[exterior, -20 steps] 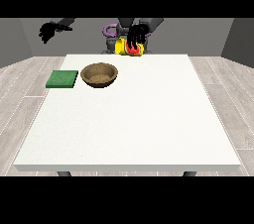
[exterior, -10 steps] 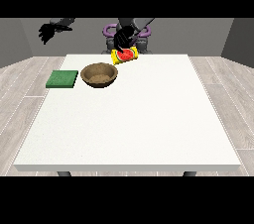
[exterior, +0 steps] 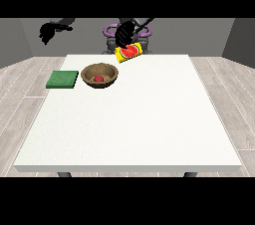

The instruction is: Pick the cup and pour the ball into the bowl, then pick the bowl and place it on the pad

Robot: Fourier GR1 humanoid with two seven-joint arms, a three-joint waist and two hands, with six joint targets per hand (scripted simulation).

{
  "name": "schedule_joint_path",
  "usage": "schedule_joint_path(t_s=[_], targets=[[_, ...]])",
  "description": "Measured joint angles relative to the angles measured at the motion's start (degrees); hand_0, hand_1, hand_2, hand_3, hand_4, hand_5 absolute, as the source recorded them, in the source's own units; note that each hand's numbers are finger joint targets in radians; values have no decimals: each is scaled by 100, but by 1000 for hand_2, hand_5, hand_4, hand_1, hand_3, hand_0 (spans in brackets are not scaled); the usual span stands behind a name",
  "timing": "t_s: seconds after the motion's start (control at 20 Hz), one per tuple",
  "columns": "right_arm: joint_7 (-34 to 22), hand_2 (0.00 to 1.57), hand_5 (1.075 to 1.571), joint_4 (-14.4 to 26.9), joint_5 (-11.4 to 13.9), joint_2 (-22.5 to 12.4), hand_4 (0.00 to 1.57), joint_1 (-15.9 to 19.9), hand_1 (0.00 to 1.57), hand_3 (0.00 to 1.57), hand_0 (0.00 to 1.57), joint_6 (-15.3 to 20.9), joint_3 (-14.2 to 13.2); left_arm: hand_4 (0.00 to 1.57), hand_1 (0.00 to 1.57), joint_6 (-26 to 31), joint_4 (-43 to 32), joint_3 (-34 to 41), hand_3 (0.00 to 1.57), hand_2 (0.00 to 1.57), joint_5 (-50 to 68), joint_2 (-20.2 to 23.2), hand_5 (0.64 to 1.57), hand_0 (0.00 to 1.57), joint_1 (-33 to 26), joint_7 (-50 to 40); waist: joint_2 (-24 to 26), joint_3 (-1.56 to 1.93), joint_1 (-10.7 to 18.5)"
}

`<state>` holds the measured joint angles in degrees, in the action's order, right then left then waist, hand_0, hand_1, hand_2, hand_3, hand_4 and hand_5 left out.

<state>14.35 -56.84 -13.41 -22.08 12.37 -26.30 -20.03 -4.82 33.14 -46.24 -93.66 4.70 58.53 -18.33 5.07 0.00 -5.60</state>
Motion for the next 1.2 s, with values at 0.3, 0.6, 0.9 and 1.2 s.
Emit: schedule_joint_path(t_s=[0.3,0.6,0.9,1.2], targets=[[-41,0,1565,22,-107,-73,104,-193,0,0,0,45,-173,1465,1175,-997,664,1788,1274,1443,1694,6,1170,1175,-488,-330,-4,-45,343],[-21,0,1568,-88,-119,131,331,-79,0,0,0,268,-160,0,0,-2106,1527,3231,0,0,3869,-308,1541,0,-1358,9,-504,-110,570],[9,0,1571,-308,27,534,201,266,0,0,0,740,20,0,0,-2261,2557,3711,0,0,6435,-431,1564,0,-2250,1175,-1051,-100,643],[-23,0,1569,-407,264,1146,313,507,0,0,0,1663,161,0,0,-1434,3160,3840,0,0,8028,-437,1563,0,-2971,2637,-1318,-36,1092]])
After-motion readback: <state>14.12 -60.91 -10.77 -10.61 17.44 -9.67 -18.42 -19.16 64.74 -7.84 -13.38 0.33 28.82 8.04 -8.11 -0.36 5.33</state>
